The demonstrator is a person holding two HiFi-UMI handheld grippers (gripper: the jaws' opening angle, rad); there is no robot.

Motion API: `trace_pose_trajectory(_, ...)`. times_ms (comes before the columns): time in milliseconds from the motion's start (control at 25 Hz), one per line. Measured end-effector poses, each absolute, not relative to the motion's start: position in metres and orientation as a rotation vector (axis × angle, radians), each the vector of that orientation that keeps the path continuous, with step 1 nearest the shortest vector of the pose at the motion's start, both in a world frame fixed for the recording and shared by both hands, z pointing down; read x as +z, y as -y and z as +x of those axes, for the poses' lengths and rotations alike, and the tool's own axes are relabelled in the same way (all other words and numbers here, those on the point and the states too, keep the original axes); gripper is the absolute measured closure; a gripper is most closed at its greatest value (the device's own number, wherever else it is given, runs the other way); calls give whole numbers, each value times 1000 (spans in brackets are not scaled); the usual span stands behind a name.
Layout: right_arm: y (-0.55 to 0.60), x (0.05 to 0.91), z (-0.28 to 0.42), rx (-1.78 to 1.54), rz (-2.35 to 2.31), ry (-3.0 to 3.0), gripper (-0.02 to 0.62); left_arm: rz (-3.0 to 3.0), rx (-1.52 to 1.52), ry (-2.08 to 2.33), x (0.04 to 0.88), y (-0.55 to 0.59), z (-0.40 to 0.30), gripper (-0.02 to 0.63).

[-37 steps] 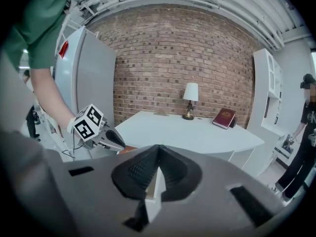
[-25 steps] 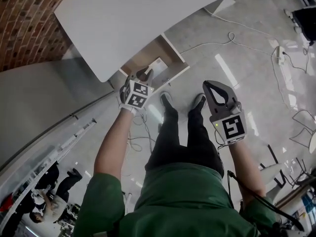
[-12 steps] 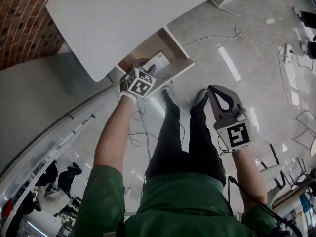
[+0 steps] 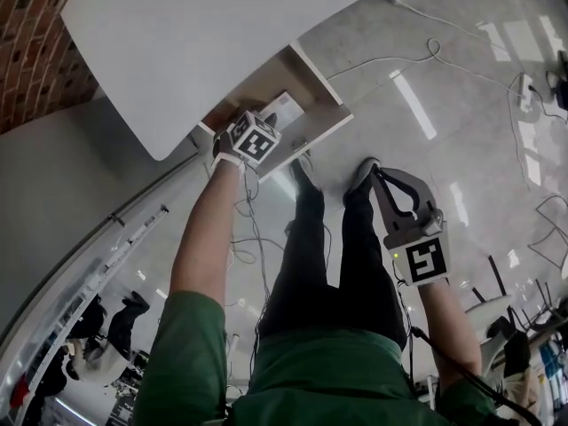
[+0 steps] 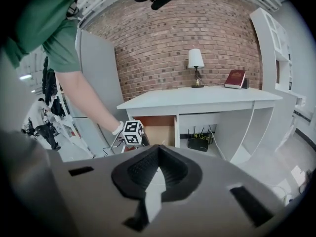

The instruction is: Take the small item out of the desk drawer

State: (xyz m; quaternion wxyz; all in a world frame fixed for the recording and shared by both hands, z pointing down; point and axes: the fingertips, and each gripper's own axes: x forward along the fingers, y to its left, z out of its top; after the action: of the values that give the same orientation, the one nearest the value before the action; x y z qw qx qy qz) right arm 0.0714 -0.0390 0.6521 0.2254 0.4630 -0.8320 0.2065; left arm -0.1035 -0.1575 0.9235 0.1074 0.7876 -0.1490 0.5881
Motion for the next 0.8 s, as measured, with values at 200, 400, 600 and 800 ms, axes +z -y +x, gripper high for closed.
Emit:
trace_pose_trajectory(200, 37, 664, 67, 609, 1254, 2293, 592, 2339, 1723, 442, 931, 168, -91, 483)
trace_pose_trajectory(400, 35, 673, 64, 645, 1249, 2291, 592, 2347, 1727, 404, 940, 176, -76, 484)
trace_pose_trajectory(600, 34, 680, 64, 671, 1246, 2288, 592, 2334, 1759, 338, 952, 174, -70, 485)
trace_pose_trajectory(800, 31, 683, 59, 674, 1227, 2298, 592, 2318, 1764, 312, 958, 171, -69, 495)
